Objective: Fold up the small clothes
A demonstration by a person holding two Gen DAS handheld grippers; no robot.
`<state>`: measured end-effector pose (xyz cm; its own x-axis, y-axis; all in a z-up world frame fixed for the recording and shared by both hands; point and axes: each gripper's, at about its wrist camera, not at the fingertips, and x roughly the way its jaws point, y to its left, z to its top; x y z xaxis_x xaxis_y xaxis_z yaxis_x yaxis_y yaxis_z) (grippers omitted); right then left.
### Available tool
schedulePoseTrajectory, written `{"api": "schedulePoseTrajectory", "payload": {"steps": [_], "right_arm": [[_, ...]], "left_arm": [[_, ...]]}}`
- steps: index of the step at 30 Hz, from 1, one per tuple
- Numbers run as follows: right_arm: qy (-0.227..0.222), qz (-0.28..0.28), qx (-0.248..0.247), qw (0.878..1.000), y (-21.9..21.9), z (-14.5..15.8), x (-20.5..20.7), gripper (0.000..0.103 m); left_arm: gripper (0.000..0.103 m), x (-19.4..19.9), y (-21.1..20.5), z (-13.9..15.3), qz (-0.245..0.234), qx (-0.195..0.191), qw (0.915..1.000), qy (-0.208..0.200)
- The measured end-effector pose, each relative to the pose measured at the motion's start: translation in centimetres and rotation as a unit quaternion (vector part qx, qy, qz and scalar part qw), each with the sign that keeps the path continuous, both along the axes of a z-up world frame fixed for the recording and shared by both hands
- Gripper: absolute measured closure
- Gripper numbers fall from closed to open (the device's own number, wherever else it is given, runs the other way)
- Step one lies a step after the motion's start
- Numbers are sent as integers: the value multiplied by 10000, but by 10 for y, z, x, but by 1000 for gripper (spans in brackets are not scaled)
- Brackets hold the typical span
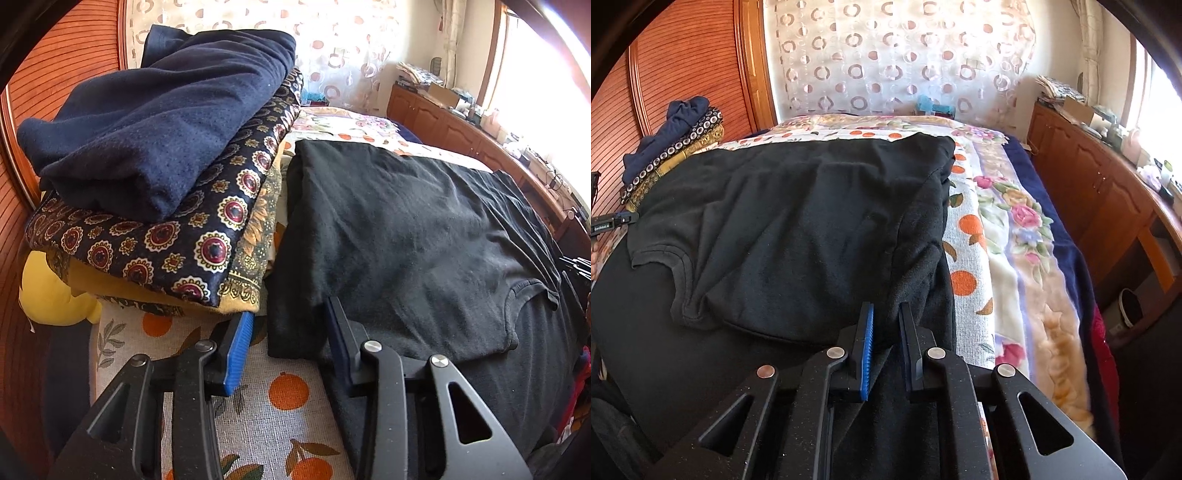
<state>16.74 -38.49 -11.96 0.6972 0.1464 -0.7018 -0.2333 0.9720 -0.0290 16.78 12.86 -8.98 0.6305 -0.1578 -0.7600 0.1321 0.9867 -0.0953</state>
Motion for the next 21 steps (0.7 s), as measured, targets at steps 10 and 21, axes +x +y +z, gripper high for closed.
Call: {"api": "schedulePoseTrajectory", "payload": {"steps": [10, 21], "right_arm": [[-31, 29, -246, 9997, 9, 1, 1, 91], [-138, 61, -186, 9997, 7, 3, -2, 97]], "left_arm": [[65, -12, -5, 1, -136, 54, 9999, -1], [95, -11, -17, 8, -280, 54, 9996, -76]]}}
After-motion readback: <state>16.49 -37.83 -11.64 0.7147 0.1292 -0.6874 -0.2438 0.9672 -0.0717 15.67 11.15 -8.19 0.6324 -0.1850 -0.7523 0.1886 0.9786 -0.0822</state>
